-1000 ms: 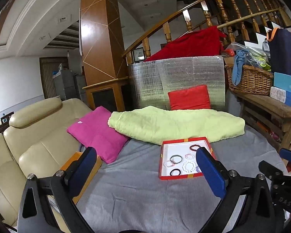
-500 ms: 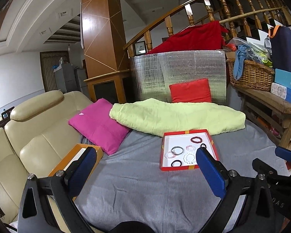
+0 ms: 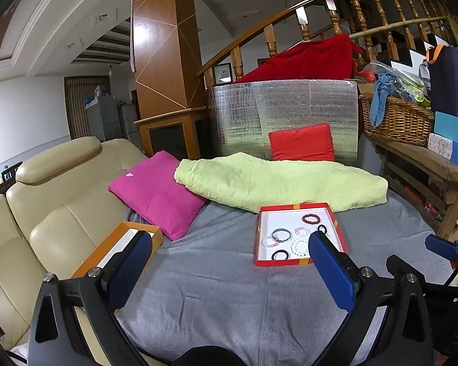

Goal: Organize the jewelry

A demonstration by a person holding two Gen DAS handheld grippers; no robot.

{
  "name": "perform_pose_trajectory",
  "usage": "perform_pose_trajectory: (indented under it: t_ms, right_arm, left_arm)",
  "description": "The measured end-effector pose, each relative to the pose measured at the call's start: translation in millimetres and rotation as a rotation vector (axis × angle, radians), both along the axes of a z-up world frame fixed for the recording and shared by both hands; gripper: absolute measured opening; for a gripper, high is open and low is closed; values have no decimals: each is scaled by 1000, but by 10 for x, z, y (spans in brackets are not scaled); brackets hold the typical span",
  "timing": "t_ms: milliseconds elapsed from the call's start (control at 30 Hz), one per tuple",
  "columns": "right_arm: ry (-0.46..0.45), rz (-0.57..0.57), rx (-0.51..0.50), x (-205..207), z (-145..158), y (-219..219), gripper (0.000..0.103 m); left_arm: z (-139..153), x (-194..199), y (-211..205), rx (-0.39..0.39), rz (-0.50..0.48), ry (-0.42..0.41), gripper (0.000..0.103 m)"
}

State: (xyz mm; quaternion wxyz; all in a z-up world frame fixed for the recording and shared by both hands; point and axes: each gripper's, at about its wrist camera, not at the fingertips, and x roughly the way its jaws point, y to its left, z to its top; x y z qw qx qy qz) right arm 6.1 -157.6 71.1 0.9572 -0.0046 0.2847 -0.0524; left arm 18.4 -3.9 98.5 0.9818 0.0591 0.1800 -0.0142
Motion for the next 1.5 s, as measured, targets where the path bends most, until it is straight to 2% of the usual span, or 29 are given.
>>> perform_pose_trajectory:
  t_ms: [533,1500]
  right_arm:
    - [-6,7,-26,67,55,152,73]
    - [4,21,-77,167,90,485,73]
  left_arm:
    - [19,-5,131,-28,-9,0,102]
    - [0,5,558,-75,53,6,102]
